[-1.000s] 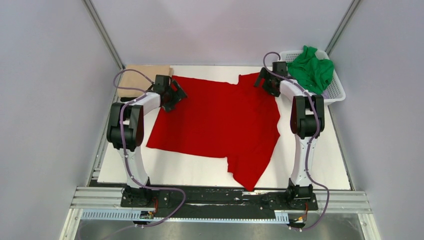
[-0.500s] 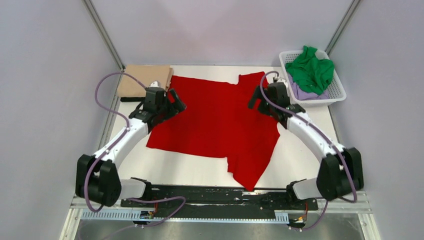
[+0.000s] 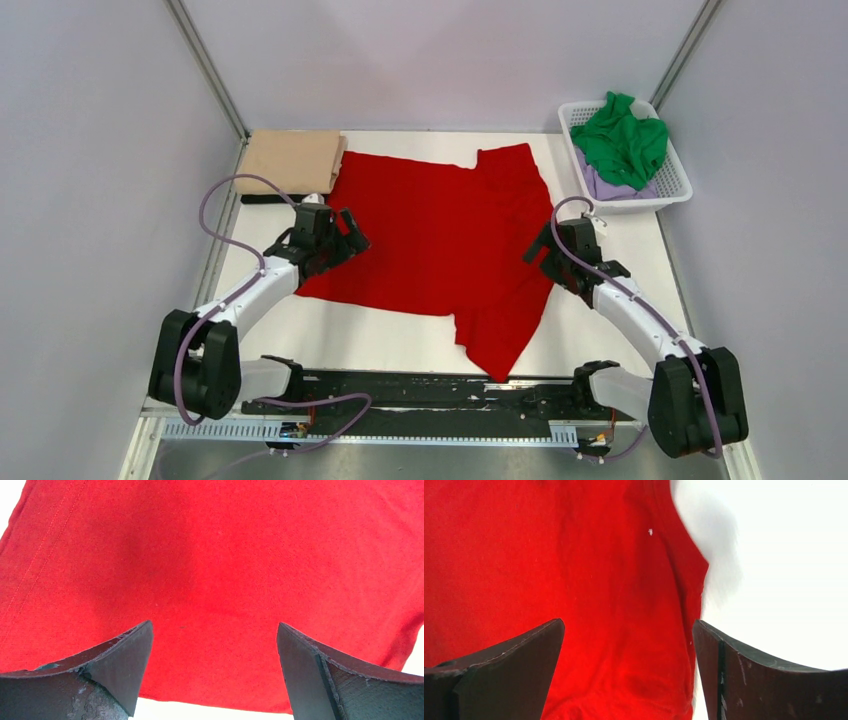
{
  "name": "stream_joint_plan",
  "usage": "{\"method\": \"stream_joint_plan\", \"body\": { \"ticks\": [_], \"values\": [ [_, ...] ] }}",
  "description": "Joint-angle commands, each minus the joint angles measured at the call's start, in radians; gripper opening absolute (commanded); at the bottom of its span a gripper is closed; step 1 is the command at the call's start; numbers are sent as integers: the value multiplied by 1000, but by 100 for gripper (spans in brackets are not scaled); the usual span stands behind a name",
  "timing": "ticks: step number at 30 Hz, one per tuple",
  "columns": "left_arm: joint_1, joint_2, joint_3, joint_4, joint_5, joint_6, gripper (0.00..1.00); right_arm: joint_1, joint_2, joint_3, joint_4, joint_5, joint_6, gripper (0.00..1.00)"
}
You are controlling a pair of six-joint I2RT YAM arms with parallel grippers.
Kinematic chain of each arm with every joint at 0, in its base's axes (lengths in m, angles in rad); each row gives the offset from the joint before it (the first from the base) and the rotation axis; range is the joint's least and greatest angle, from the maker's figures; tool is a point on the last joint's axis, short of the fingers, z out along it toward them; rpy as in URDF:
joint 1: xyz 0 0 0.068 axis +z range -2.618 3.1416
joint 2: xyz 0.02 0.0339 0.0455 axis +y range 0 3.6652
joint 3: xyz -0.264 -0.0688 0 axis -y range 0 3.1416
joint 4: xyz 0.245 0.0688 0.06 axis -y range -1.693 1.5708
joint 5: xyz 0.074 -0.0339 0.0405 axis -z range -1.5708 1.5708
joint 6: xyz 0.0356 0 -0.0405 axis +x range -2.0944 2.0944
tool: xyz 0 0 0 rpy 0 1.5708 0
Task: Fold and stack the t-shirts
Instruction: Flatten out the tshirt
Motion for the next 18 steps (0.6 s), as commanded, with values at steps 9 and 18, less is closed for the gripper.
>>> {"method": "stream_joint_plan", "body": {
  "ticks": [9,18],
  "values": [
    [6,120,13,108,-38,20,100,-61,223,75,205,2,-60,100],
    [41,179,0,128,-22,16,100,-85,306,51,265,-26,-53,100]
  ]
}}
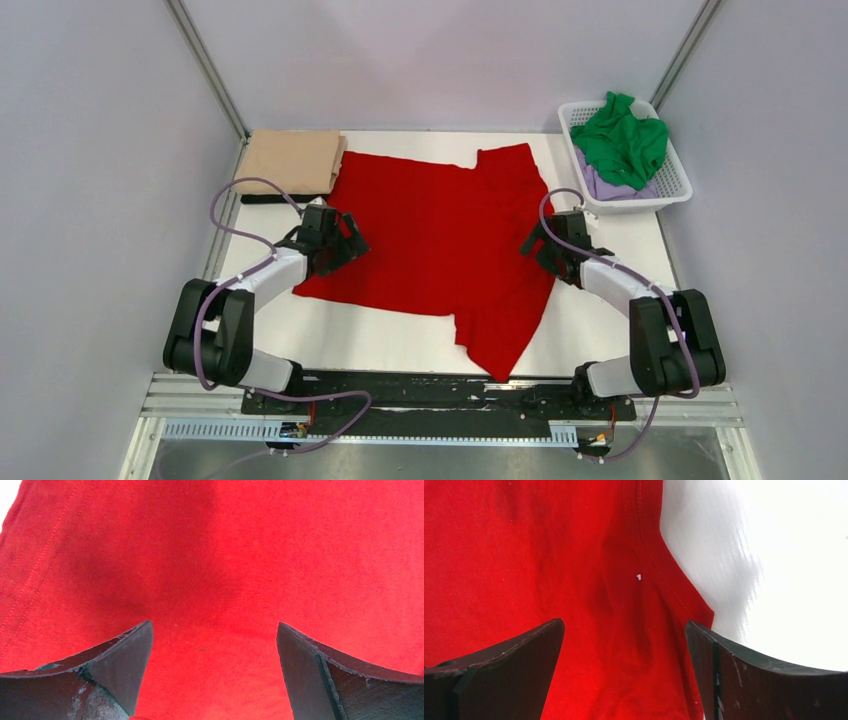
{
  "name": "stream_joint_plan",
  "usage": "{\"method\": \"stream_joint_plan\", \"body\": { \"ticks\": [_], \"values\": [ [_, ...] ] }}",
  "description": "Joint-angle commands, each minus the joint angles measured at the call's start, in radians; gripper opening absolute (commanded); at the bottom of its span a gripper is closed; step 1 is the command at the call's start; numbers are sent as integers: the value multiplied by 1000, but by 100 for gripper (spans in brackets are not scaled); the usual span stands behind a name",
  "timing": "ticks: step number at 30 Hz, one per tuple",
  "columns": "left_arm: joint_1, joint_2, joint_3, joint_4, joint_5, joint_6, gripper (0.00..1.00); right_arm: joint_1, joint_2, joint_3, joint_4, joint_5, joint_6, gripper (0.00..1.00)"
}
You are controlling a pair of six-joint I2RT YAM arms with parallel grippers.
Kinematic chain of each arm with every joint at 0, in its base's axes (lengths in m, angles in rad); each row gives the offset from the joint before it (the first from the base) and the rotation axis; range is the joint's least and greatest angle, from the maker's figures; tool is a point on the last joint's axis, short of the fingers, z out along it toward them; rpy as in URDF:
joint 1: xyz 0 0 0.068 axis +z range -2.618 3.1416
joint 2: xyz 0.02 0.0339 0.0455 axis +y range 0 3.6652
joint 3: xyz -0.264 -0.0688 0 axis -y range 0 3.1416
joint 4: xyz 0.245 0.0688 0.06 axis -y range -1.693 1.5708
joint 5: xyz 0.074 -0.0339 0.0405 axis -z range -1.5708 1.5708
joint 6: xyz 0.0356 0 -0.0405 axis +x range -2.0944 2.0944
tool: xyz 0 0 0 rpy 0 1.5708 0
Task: Fold and stack the t-shirts
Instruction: Flatten out the tshirt
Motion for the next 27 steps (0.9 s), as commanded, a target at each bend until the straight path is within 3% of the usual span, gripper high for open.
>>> {"method": "stream_joint_plan", "body": {
  "ticks": [1,6,15,21,27],
  "values": [
    [32,15,-1,43,-8,9,100,-17,25,16,30,-6,4,100],
    [41,-2,-6,-19,-50,-26,100,-49,-9,-20,-80,67,54,100],
    [40,-57,-105,-28,-10,-123,100,-150,-59,-78,-100,60,65,100],
    [27,-112,-147,-64,11,-132,100,-166,-3,-14,-79,34,30,100],
    [16,-268,-114,-188,-23,-119,100,-166,4,82,-100,5,-26,100]
  ]
}}
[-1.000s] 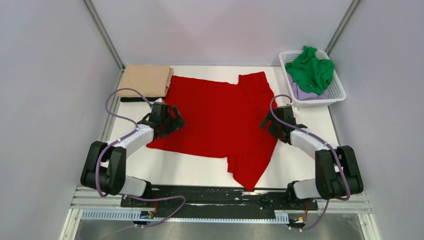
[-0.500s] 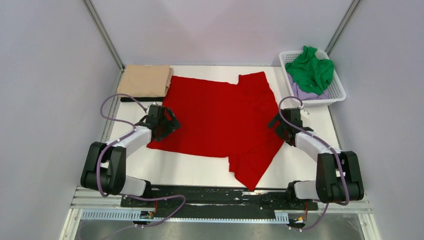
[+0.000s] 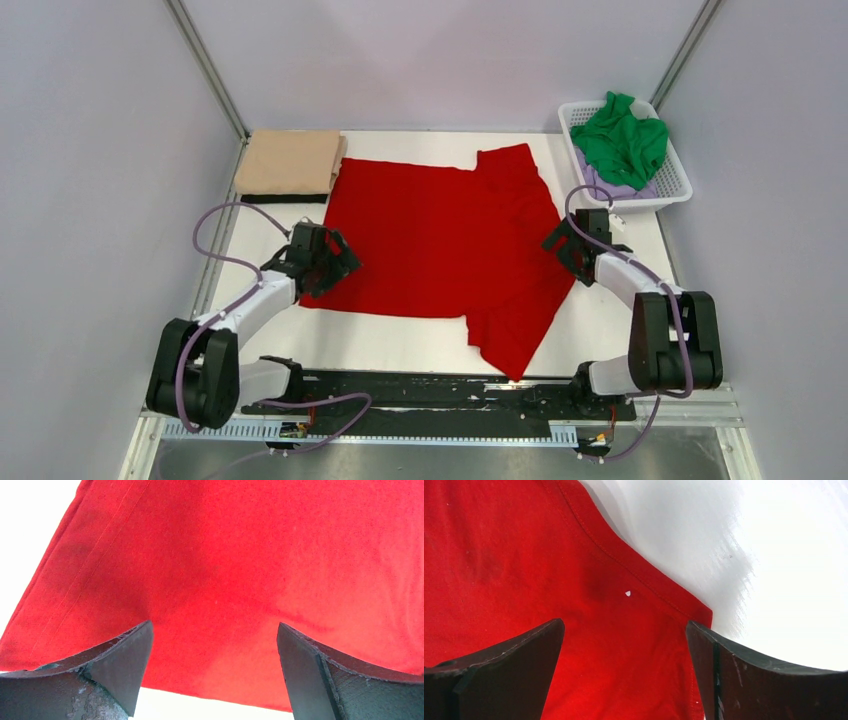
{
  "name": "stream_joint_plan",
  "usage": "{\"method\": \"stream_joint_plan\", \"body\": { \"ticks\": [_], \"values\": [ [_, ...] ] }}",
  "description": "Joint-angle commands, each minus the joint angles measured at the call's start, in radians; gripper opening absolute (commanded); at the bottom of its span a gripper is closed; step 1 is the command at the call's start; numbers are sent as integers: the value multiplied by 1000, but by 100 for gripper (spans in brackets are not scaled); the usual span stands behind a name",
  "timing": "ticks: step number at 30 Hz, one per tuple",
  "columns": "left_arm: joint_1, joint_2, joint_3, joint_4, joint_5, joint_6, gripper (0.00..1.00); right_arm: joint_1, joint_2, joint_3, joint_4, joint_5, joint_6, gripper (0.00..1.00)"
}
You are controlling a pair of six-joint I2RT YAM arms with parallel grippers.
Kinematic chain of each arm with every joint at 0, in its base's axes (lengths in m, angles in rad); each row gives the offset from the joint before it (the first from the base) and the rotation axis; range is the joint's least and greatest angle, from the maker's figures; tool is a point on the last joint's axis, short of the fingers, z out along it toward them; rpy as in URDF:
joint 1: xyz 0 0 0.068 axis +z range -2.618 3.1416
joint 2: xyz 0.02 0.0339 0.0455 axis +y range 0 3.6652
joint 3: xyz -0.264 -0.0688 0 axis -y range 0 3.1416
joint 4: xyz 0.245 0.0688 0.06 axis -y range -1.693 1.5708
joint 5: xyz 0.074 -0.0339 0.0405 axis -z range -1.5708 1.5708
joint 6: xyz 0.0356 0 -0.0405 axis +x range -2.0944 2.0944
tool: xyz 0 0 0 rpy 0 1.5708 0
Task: Fold and stack the t-shirts
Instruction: Flatten out the tshirt, then grab the side of the flattened tshirt closest away from the robot with both arms
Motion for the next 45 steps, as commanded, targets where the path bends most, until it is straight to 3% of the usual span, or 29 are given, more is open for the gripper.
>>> {"method": "stream_joint_plan", "body": {
  "ticks": [1,9,13,19,24,29,30,32,42,45],
  "values": [
    [-6,-152,27,-170,-47,-5,100,-9,-29,69,-61,-16,-60,100],
    [-6,-365,68,-586,-263,-96,100,3,-394,-18,-148,7,-57,100],
    [-4,-414,33,-666,-365,-147,100,3,-523,-92,-158,-16,-52,100],
    [39,-385,-42,-503,-371,-184,87,3,-548,-93,-162,-43,-62,100],
    [70,-249,-43,-392,-322,-188,73,3,-523,-89,-166,-50,-70,100],
    [75,-118,-41,-316,-275,-177,69,3,-519,-88,-168,-41,-71,100],
    [75,-102,-37,-296,-266,-172,65,3,-518,-88,-167,-36,-69,100],
    [75,-51,-24,-288,-243,-171,59,3,-519,-91,-167,-28,-68,100],
    [75,77,16,-261,-232,-150,56,3,-511,-90,-171,-22,-68,100],
    [75,84,23,-255,-225,-144,44,3,-512,-90,-173,-17,-67,100]
  ]
}}
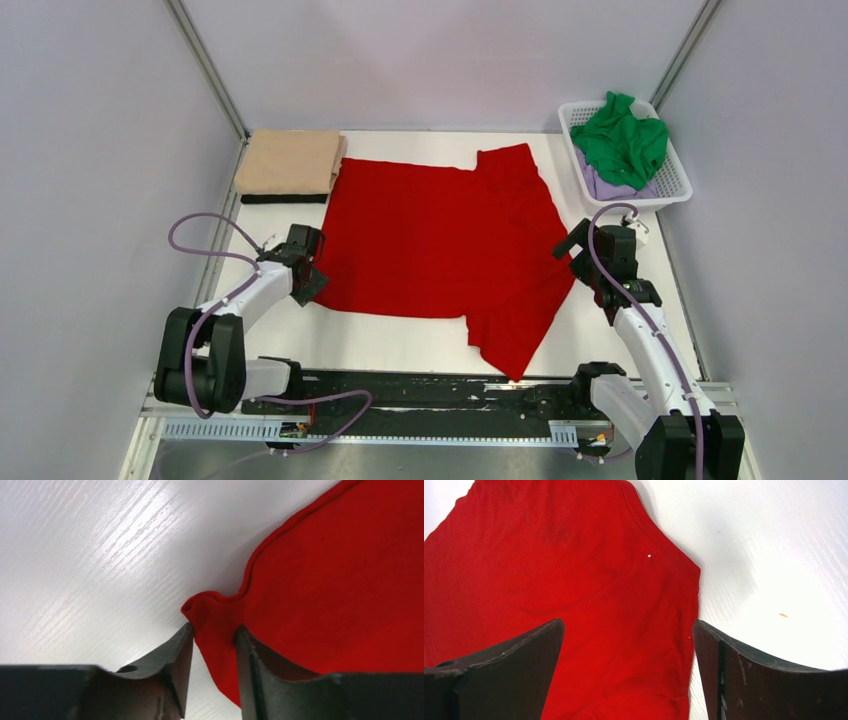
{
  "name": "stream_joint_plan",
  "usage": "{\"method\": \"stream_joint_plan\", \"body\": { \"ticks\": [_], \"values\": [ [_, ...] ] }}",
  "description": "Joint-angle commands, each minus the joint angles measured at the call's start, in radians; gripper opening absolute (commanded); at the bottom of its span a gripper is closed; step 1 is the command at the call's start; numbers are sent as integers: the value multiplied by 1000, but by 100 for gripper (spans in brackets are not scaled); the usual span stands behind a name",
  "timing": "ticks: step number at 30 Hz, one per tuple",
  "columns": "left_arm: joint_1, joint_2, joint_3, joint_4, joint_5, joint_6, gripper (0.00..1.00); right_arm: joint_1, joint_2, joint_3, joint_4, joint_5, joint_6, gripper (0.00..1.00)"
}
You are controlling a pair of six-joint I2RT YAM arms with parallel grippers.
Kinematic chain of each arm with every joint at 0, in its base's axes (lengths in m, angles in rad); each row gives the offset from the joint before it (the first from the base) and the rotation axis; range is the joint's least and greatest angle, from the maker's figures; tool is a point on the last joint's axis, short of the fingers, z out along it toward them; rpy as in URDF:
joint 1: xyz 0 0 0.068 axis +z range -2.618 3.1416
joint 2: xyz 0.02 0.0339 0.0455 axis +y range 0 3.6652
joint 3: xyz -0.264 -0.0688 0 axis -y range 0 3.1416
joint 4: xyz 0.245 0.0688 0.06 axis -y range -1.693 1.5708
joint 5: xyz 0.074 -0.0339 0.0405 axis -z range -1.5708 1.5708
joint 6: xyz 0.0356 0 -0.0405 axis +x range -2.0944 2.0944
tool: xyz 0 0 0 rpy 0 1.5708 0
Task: Fold and stack the t-shirts
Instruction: Grab the side of the flattened tshirt closest away from the robot with both arms
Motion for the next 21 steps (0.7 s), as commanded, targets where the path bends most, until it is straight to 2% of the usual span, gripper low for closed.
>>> {"method": "stream_joint_plan", "body": {
  "ticks": [1,4,5,6,8,14,17,21],
  "values": [
    [2,48,-20,61,49,-8,40,4,-5,1,10,21,-15,100],
    [2,53,-18,62,52,0,23,4,-4,3,9,12,-18,100],
    [2,54,-18,63,55,3,21,4,-3,6,6,8,-19,100],
    [2,54,-17,63,55,4,6,4,-2,9,0,6,-19,100],
    [2,53,-17,60,57,7,0,5,-5,16,-15,-1,-17,100],
    [2,13,-18,5,56,16,0,71,-24,40,-103,-24,0,100],
    [2,-29,-18,-60,44,22,0,187,-38,67,-195,5,8,99],
    [2,-86,-14,-146,15,19,0,411,-25,80,-320,35,58,97]
  ]
}}
